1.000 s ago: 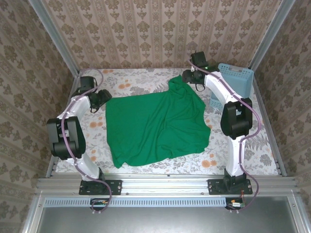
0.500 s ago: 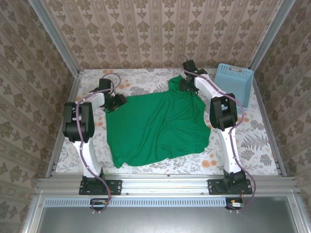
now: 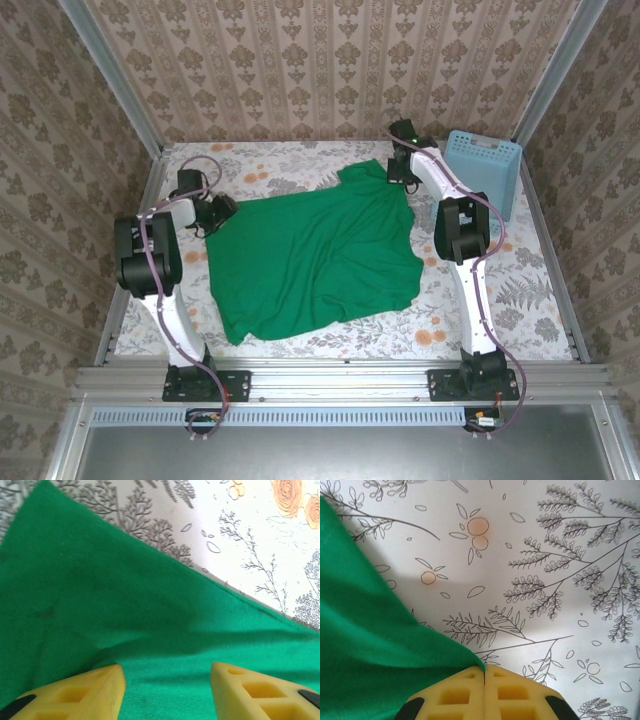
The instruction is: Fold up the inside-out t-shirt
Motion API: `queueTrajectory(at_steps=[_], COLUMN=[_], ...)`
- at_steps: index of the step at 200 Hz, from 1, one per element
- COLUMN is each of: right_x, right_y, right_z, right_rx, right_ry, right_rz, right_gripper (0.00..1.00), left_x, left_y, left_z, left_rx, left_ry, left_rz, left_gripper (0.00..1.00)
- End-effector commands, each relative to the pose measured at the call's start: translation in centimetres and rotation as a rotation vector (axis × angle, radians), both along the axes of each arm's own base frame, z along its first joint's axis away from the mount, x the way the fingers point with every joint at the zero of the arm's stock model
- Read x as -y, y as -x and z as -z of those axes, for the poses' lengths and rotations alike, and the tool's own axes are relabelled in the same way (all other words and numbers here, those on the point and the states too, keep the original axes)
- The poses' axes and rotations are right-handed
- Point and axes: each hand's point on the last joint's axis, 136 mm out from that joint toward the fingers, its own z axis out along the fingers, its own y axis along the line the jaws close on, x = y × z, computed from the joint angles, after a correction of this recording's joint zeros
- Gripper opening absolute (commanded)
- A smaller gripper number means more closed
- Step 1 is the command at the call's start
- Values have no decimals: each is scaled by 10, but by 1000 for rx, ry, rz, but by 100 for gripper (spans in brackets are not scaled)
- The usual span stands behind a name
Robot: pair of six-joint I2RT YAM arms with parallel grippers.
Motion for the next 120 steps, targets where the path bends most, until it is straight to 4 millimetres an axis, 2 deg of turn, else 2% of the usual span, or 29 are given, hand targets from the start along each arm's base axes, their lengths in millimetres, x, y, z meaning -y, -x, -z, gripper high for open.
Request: queueTrajectory(at_steps=[1, 14, 28, 51, 72, 91, 120], right_x=[11, 10, 5, -7, -16, -36, -62], right_y=[1, -1, -4, -3, 8, 21, 56], right_z=[-11, -19, -26, -38, -51, -64, -71], right_rx=[7, 22, 40, 51, 56, 99, 98], right_ry=[40, 35, 11, -22, -30, -74, -138], right_rz=[39, 26, 3, -44, -76, -127, -160], right_gripper=[2, 6, 25, 43, 44, 45, 45], left_x=[-24, -27, -26, -17, -9, -5, 8], left_y=[31, 31, 31, 27, 26, 27, 35], left_z=[28, 27, 25, 17, 1, -15, -43], left_rx=[-133, -125, -118, -102, -82, -68, -19], left_ry=[-52, -49, -40, -8, -5, -32, -47], left_rz=[-64, -66, -59, -23, 11, 29, 43], left_gripper=[51, 51, 51, 52, 54, 55, 56])
